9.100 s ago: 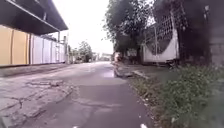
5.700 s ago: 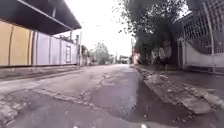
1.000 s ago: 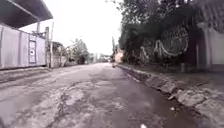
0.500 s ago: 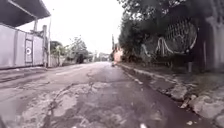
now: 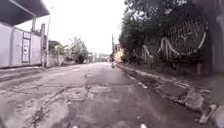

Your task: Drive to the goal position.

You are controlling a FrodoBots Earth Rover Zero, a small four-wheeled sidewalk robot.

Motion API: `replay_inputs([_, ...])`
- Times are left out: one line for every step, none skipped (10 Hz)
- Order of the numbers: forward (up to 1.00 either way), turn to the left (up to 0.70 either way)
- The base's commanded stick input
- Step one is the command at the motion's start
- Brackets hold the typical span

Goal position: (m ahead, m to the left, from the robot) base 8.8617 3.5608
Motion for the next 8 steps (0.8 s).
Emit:
replay_inputs([0.70, 0.00])
replay_inputs([0.70, 0.00])
replay_inputs([0.70, 0.00])
replay_inputs([0.70, 0.00])
replay_inputs([0.70, 0.00])
replay_inputs([0.70, 0.00])
replay_inputs([0.70, 0.00])
replay_inputs([0.70, 0.00])
